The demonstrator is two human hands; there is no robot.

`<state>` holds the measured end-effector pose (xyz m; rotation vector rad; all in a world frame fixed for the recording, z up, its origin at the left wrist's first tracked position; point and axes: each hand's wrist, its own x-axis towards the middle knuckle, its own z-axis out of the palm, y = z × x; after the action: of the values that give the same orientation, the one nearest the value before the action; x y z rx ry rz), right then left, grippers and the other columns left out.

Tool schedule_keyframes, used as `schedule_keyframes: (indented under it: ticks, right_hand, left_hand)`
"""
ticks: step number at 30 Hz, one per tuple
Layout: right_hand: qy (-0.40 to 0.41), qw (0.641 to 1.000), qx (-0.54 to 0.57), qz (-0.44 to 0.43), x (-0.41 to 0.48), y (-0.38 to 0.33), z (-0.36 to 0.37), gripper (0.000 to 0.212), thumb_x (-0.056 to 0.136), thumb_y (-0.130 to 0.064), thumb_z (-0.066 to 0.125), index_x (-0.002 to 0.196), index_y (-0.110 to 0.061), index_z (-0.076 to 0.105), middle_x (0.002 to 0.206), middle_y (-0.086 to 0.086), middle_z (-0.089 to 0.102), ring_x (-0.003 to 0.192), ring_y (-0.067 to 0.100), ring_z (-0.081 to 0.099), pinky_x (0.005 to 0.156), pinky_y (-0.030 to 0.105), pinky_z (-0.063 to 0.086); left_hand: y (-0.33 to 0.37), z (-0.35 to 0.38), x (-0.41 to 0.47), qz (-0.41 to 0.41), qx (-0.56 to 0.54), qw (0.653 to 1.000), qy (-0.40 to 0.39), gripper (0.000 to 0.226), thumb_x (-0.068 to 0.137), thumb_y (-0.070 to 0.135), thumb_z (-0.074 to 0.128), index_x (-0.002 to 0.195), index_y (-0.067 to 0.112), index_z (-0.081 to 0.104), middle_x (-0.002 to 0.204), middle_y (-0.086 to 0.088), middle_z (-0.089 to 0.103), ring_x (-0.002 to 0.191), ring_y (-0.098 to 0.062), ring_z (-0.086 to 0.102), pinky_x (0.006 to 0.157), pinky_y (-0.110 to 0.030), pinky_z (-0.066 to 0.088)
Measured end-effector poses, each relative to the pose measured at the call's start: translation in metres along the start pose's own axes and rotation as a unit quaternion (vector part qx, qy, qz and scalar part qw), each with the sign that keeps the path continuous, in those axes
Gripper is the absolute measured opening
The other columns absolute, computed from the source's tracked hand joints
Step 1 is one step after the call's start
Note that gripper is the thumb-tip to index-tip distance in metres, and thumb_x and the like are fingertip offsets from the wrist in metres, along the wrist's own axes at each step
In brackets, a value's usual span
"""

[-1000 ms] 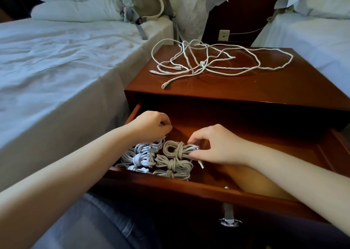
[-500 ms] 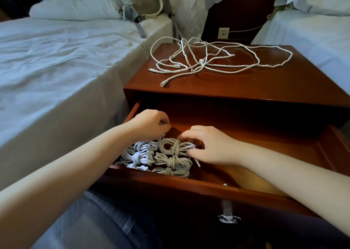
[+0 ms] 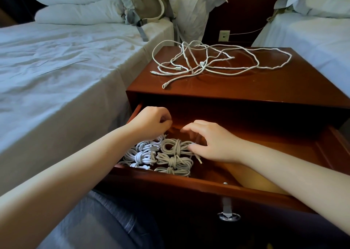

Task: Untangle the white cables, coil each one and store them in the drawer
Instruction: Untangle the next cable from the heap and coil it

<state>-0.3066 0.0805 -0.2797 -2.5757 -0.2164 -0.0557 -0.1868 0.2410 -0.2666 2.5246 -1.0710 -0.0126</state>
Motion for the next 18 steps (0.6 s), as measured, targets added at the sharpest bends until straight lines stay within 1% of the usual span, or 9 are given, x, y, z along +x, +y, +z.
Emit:
schedule_keyframes:
  ticks: [2, 5, 8, 10, 12, 14, 16, 18]
  right_hand:
    - [0.017, 1.0, 0.02, 0.0, 0.002, 0.0, -0.002, 0.039, 0.086, -0.029, 0.063, 0.124, -0.024, 0.056, 0.101, -0.008, 0.055, 0.09, 0.009, 0.055, 0.084, 0.031, 0.049]
    - [0.045, 0.997, 0.064, -0.002, 0.005, 0.0, -0.008, 0.03, 0.087, -0.026, 0.065, 0.116, -0.019, 0.063, 0.1, -0.005, 0.058, 0.09, 0.01, 0.058, 0.081, 0.024, 0.048]
    - [0.119, 0.99, 0.073, -0.003, 0.011, 0.001, -0.021, 0.019, 0.088, -0.021, 0.064, 0.105, -0.013, 0.069, 0.097, 0.0, 0.063, 0.085, 0.013, 0.059, 0.076, 0.02, 0.045]
    - [0.173, 0.984, 0.052, -0.006, 0.018, 0.004, -0.034, 0.014, 0.089, -0.018, 0.062, 0.099, -0.012, 0.07, 0.094, 0.0, 0.065, 0.084, 0.014, 0.058, 0.075, 0.021, 0.043]
    - [0.207, 0.978, 0.018, -0.003, 0.027, 0.009, -0.05, 0.013, 0.09, -0.018, 0.059, 0.098, -0.014, 0.069, 0.094, -0.004, 0.064, 0.087, 0.012, 0.058, 0.078, 0.022, 0.044]
    - [0.222, 0.975, -0.008, 0.004, 0.039, 0.016, -0.066, 0.015, 0.091, -0.019, 0.057, 0.101, -0.016, 0.068, 0.097, -0.006, 0.063, 0.092, 0.009, 0.056, 0.081, 0.023, 0.043]
    - [0.234, 0.972, -0.022, 0.0, 0.053, 0.024, -0.078, 0.016, 0.091, -0.019, 0.057, 0.102, -0.016, 0.068, 0.101, -0.005, 0.064, 0.094, 0.01, 0.056, 0.083, 0.025, 0.043]
    - [0.247, 0.968, -0.039, 0.005, 0.068, 0.034, -0.086, 0.015, 0.091, -0.018, 0.057, 0.101, -0.016, 0.068, 0.102, -0.002, 0.064, 0.093, 0.013, 0.056, 0.084, 0.029, 0.045]
  left_hand:
    - [0.003, 0.0, 0.0, 0.007, -0.021, 0.999, 0.039, 0.016, 0.087, 0.013, 0.058, 0.098, 0.008, 0.069, 0.092, -0.001, 0.067, 0.086, -0.012, 0.058, 0.075, -0.018, 0.039]
    - [0.009, -0.004, 0.001, 0.02, -0.05, 0.994, 0.097, 0.014, 0.086, 0.011, 0.059, 0.096, 0.007, 0.068, 0.083, 0.002, 0.062, 0.082, -0.012, 0.059, 0.074, -0.018, 0.041]
    - [0.017, -0.015, 0.009, 0.041, -0.061, 0.984, 0.163, 0.013, 0.085, 0.008, 0.06, 0.095, 0.005, 0.068, 0.08, 0.004, 0.06, 0.077, -0.011, 0.057, 0.068, -0.011, 0.036]
    - [0.02, -0.023, 0.024, 0.036, -0.05, 0.979, 0.193, 0.015, 0.085, 0.009, 0.059, 0.095, 0.003, 0.068, 0.082, 0.001, 0.06, 0.078, -0.012, 0.055, 0.069, -0.011, 0.033]
    - [0.021, -0.03, 0.043, 0.01, -0.042, 0.978, 0.204, 0.017, 0.086, 0.011, 0.057, 0.098, 0.004, 0.068, 0.086, 0.0, 0.061, 0.083, -0.013, 0.054, 0.071, -0.014, 0.032]
    - [0.022, -0.035, 0.064, -0.011, -0.033, 0.978, 0.204, 0.02, 0.086, 0.013, 0.055, 0.098, 0.006, 0.068, 0.094, -0.004, 0.065, 0.091, -0.018, 0.056, 0.073, -0.017, 0.032]
    - [0.023, -0.035, 0.084, -0.027, -0.028, 0.978, 0.203, 0.02, 0.085, 0.014, 0.054, 0.096, 0.007, 0.068, 0.101, -0.008, 0.066, 0.095, -0.022, 0.057, 0.073, -0.019, 0.033]
    - [0.025, -0.032, 0.101, -0.046, -0.033, 0.977, 0.204, 0.017, 0.085, 0.02, 0.056, 0.093, 0.009, 0.065, 0.101, -0.008, 0.063, 0.095, -0.022, 0.055, 0.074, -0.022, 0.033]
